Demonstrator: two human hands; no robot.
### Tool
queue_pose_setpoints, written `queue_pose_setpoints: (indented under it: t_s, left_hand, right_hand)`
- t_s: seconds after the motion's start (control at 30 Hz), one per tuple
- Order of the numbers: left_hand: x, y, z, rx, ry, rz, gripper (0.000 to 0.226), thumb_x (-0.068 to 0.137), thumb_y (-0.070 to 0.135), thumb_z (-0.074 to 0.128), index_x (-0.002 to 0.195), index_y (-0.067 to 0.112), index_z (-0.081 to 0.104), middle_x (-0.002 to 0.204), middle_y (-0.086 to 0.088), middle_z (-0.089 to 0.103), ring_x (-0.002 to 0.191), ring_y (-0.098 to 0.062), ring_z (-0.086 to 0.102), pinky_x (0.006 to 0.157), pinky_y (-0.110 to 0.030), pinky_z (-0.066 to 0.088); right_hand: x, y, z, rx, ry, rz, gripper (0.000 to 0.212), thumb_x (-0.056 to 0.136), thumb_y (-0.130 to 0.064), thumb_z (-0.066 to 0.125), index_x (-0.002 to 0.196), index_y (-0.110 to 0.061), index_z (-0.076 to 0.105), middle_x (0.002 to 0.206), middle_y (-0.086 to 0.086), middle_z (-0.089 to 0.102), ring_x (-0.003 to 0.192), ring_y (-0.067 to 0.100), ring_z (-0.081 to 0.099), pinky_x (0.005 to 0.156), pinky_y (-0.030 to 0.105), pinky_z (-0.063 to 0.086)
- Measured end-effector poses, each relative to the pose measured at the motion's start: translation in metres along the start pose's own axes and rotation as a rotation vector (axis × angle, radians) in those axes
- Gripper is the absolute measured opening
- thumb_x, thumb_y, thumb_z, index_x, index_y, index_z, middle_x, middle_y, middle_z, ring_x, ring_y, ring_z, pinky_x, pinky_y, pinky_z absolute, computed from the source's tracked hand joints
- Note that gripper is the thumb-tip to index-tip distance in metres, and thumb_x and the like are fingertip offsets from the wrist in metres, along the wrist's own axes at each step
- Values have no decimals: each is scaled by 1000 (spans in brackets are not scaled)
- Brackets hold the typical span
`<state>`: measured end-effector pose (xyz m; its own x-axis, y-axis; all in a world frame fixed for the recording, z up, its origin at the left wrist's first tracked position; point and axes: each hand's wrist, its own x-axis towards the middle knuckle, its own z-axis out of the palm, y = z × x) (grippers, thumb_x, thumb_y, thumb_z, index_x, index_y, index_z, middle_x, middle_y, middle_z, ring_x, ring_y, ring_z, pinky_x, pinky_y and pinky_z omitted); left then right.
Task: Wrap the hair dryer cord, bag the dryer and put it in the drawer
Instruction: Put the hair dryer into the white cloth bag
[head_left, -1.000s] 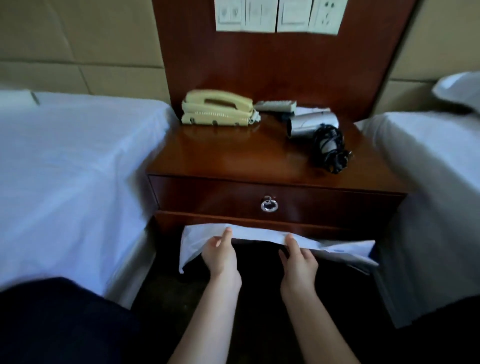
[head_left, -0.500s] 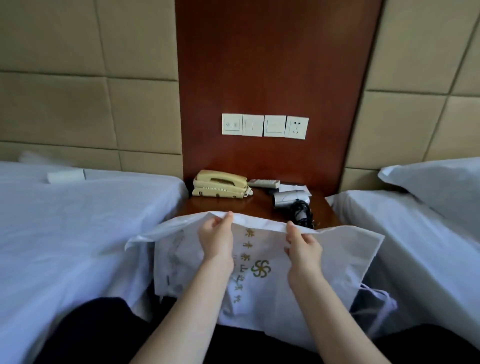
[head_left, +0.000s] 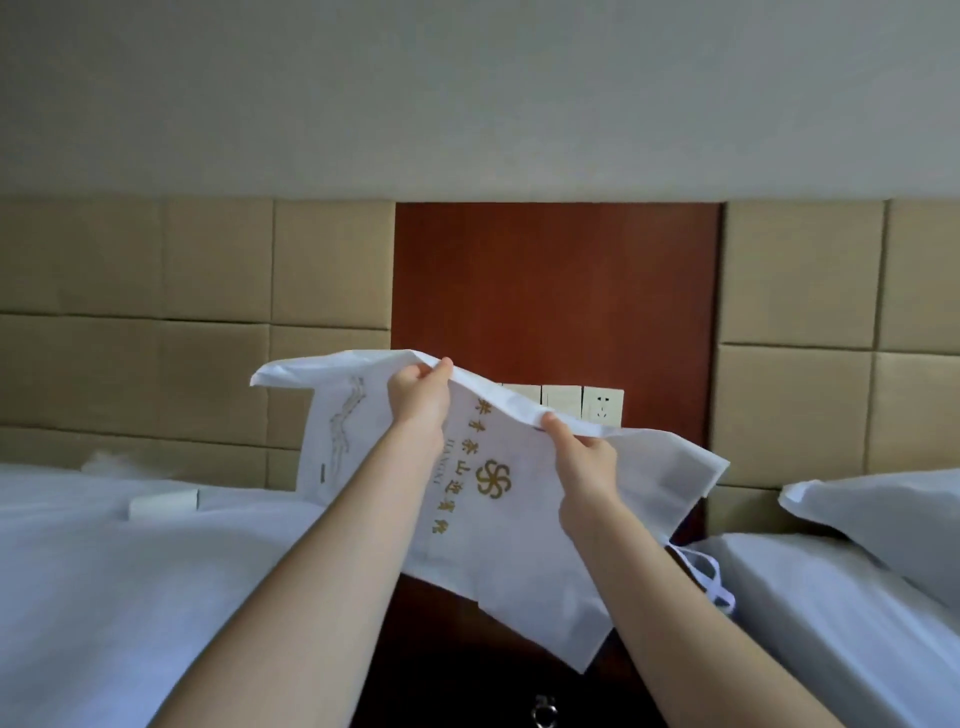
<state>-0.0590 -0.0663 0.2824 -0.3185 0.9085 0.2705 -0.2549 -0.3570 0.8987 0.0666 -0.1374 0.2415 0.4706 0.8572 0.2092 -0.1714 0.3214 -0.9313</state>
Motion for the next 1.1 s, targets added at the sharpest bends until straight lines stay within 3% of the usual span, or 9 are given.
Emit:
queue_pose_setpoints:
  t_s: [0.13, 0.23, 0.33, 0.47, 0.53, 0.63, 0.77, 0.9, 1.1]
  left_hand:
    - [33, 15, -1, 0, -2, 88, 18, 92, 21, 56, 75, 15, 53, 80, 0, 58, 80, -16, 56, 82, -35, 47]
    - [59, 16, -6, -19, -13, 126, 20, 92, 21, 57, 73, 19, 52, 83, -2, 57, 81, -17, 54, 82, -34, 44]
    - [81, 10, -13, -87, -62, 143, 19, 94, 18, 54, 76, 23, 54, 82, 3, 57, 76, -9, 53, 77, -30, 43]
    - [109, -24, -27, -153, -98, 108, 11, 94, 15, 55, 86, 22, 60, 97, 7, 61, 95, -10, 56, 95, -33, 41]
    - [124, -54, -38, -145, -89, 51, 10, 93, 14, 55, 102, 13, 61, 110, -1, 62, 104, -14, 57, 95, -31, 39]
    - [137, -109, -56, -65, -46, -67, 36, 92, 16, 57, 127, 6, 53, 128, -6, 56, 123, -19, 48, 98, -31, 34]
    - [135, -176, -79, 29, 1, -225, 36, 94, 15, 54, 129, 9, 52, 130, -5, 55, 122, -23, 49, 99, -35, 37]
    - [126, -218, -93, 24, 77, -348, 29, 96, 14, 50, 124, 10, 54, 131, -8, 56, 118, -25, 54, 102, -41, 40]
    - [108, -238, -109, -21, 166, -484, 31, 97, 10, 44, 127, 3, 50, 126, -19, 60, 108, -31, 62, 81, -37, 48]
  right_hand:
    - [30, -16, 28, -70, -36, -92, 39, 90, -24, 60, 55, -12, 44, 50, -3, 38, 48, 11, 36, 42, 22, 28]
    - [54, -15, 48, -110, -82, -151, 43, 90, -24, 59, 54, -12, 38, 51, -4, 29, 48, 10, 29, 44, 22, 24]
    - [75, 0, 63, -91, -139, -270, 27, 88, -25, 61, 66, -12, 55, 59, -6, 49, 58, 7, 47, 52, 20, 35]
    - [98, 42, 71, -99, -231, -392, 5, 88, -20, 62, 90, -23, 66, 88, -12, 67, 85, -4, 59, 70, 13, 44]
    - [112, 73, 70, -147, -288, -379, 21, 88, -19, 62, 109, -18, 62, 102, -8, 66, 96, 1, 58, 78, 13, 43]
    - [126, 126, 64, -249, -325, -264, 39, 87, -22, 64, 124, -13, 55, 118, -1, 61, 113, 13, 56, 91, 22, 41]
    - [125, 193, 55, -341, -323, 23, 52, 87, -30, 64, 133, -13, 47, 132, 2, 52, 126, 22, 47, 107, 33, 36]
    - [115, 233, 50, -338, -260, 230, 53, 84, -33, 67, 130, -10, 52, 130, 4, 55, 123, 24, 50, 106, 32, 38]
    - [100, 250, 38, -55, -210, 441, 55, 85, -27, 67, 132, -7, 47, 124, 5, 56, 119, 23, 51, 106, 35, 37]
